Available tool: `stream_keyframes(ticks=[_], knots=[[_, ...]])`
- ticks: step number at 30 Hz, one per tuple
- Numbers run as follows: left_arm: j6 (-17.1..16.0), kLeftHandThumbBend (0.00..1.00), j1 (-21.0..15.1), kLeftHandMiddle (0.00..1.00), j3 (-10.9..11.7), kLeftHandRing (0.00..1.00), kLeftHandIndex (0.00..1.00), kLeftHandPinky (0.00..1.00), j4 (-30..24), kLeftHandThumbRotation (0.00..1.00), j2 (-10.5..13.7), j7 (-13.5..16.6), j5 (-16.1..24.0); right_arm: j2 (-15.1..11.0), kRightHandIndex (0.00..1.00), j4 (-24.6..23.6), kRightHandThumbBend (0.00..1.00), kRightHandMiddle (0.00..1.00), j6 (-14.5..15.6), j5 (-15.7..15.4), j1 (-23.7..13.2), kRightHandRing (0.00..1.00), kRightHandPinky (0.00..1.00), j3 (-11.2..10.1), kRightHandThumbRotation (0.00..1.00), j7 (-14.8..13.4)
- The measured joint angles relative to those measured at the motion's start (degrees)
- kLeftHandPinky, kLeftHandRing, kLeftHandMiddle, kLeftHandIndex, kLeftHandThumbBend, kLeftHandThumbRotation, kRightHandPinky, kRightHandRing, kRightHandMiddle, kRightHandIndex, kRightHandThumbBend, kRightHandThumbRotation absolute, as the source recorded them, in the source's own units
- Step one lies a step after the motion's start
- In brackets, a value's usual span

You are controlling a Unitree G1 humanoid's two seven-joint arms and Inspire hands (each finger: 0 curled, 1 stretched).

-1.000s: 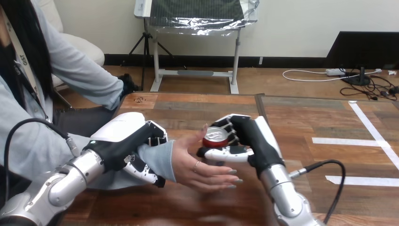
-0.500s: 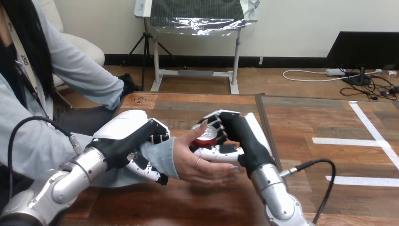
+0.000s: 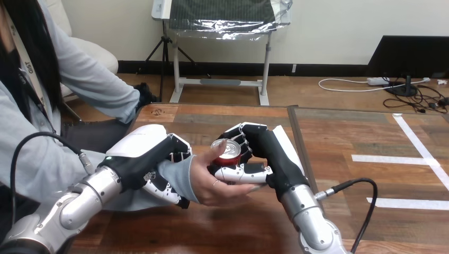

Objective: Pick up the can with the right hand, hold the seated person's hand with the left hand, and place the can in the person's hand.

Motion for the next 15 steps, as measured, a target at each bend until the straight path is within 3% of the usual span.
stream_keyframes(ticks=[15], knots=[[-0.37, 0.75, -0.31, 0.37, -0.02, 0.30, 0.40, 0.25, 1.30, 0.00, -0.55, 1.10, 0.07, -0.13, 0.51, -5.21, 0.79, 0.47, 2.57, 0.10, 1.42, 0.39, 0.34, 0.02, 0.00, 1.73]])
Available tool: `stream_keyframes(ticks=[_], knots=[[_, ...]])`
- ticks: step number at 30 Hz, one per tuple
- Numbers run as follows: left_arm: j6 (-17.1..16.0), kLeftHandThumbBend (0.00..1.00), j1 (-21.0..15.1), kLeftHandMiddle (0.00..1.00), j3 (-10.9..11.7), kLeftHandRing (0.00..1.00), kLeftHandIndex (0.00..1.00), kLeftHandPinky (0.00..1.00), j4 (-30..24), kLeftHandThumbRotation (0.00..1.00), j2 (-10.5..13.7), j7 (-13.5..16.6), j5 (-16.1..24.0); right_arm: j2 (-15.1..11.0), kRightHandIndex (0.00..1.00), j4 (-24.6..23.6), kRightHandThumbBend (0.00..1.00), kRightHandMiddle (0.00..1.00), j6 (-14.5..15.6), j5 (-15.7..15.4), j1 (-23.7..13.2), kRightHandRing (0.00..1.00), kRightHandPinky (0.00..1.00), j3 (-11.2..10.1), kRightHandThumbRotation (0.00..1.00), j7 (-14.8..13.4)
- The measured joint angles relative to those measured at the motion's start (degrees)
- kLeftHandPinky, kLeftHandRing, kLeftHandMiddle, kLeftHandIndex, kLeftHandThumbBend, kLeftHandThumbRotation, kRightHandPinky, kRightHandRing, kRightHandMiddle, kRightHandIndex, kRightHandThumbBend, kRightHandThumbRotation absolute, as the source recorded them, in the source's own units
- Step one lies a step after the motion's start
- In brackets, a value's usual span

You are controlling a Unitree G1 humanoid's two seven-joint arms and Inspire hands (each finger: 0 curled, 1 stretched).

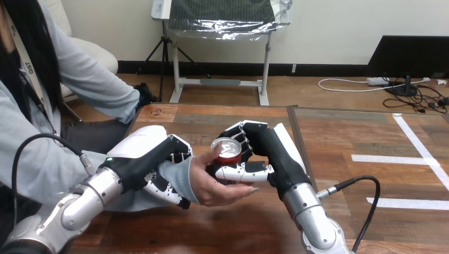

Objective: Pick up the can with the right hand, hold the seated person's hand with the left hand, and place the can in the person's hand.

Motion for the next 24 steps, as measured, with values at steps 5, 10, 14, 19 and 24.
stream_keyframes(ticks=[5, 10, 14, 19, 24], knots=[[-0.09, 0.75, -0.24, 0.37, -0.08, 0.30, 0.40, 0.25, 0.48, 0.00, -0.05, 0.16, 0.03, 0.01, 0.51, -0.94, 0.79, 0.47, 0.23, 0.07, 0.01, 0.39, 0.34, 0.00, 0.00, 0.38], [-0.22, 0.75, -0.35, 0.37, -0.29, 0.30, 0.40, 0.25, 0.88, 0.00, -0.09, 0.70, 0.24, 0.03, 0.51, -1.42, 0.79, 0.47, 0.25, 0.08, 0.01, 0.39, 0.34, 0.00, 0.00, 0.45], [-0.22, 0.75, -0.36, 0.37, -0.57, 0.30, 0.40, 0.25, 0.97, 0.00, -0.08, 0.81, 0.30, 0.02, 0.51, -1.68, 0.79, 0.47, 0.31, 0.08, 0.01, 0.39, 0.34, 0.00, 0.00, 0.50], [-0.22, 0.75, -0.36, 0.37, -0.80, 0.30, 0.40, 0.25, 1.04, 0.00, -0.06, 0.81, 0.30, 0.02, 0.51, -1.93, 0.78, 0.47, 0.41, 0.18, 0.01, 0.39, 0.34, 0.00, 0.00, 0.74], [-0.22, 0.75, -0.36, 0.37, -0.88, 0.30, 0.40, 0.25, 1.08, 0.00, -0.06, 0.81, 0.30, 0.02, 0.51, -2.07, 0.78, 0.47, 0.48, 0.19, 0.01, 0.39, 0.34, 0.00, 0.00, 0.83]])
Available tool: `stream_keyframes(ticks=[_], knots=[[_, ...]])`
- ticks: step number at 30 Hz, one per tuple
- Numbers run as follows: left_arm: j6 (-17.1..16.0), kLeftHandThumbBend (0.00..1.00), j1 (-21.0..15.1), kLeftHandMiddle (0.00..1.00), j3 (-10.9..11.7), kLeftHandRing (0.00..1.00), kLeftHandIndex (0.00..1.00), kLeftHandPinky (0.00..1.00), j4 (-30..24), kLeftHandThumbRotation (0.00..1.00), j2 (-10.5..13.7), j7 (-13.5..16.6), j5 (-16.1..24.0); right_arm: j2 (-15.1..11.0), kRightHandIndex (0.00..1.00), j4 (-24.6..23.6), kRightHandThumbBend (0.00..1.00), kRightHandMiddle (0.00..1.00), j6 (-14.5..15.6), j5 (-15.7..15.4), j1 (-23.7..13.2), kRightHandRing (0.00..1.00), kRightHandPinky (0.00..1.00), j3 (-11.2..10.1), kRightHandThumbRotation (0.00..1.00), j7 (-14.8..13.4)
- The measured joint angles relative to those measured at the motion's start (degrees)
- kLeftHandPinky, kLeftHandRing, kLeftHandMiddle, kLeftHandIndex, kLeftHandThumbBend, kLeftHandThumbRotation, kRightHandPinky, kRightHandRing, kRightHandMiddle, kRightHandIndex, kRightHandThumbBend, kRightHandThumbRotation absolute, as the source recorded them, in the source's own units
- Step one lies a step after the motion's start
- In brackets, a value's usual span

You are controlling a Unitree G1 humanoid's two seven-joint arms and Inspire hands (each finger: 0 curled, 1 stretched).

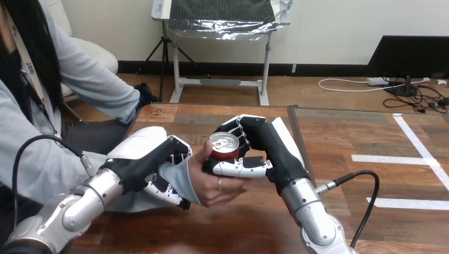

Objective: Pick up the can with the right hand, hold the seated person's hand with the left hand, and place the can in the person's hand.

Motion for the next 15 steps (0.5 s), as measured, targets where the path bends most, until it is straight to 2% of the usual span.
stream_keyframes(ticks=[15], knots=[[-0.06, 0.76, 0.00, 0.37, -0.02, 0.30, 0.41, 0.25, 0.07, 0.00, -0.10, -0.26, -0.27, -0.04, 0.51, -0.07, 0.79, 0.47, 0.52, -0.18, 0.00, 0.39, 0.34, -0.04, 0.00, -0.13]])
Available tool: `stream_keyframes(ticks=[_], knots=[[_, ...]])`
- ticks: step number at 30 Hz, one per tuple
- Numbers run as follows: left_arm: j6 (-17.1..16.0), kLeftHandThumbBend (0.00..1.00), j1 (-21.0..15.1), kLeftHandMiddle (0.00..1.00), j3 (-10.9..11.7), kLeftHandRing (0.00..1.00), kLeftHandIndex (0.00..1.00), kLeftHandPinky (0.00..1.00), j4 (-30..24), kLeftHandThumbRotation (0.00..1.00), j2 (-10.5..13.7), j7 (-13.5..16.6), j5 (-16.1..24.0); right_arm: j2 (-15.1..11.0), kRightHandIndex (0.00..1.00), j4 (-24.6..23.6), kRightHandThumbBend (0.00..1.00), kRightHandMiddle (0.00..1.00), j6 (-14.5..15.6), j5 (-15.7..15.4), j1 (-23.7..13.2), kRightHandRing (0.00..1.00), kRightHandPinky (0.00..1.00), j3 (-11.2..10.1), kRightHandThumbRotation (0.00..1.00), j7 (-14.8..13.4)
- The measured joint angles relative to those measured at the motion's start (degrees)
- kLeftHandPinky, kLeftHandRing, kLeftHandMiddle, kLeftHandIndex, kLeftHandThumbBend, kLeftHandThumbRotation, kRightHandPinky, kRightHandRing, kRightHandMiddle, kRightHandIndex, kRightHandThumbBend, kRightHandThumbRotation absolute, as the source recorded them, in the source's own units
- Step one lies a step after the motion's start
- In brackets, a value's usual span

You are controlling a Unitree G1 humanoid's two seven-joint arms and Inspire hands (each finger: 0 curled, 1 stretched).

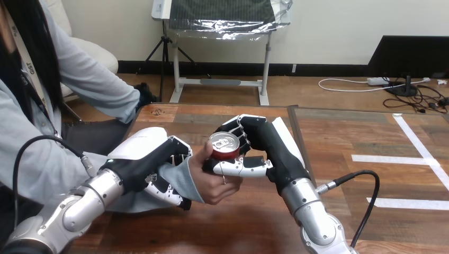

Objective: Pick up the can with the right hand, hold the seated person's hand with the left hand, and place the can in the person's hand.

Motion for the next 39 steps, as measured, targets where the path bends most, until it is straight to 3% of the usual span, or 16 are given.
stream_keyframes(ticks=[39], knots=[[-1.06, 0.79, -0.03, 0.37, 0.04, 0.30, 0.40, 0.26, 0.02, 0.00, -0.65, -0.91, -2.36, 0.10, 0.52, -3.33, 0.78, 0.48, 1.03, 0.47, 0.42, 0.40, 0.34, 0.05, 0.00, 0.43]])
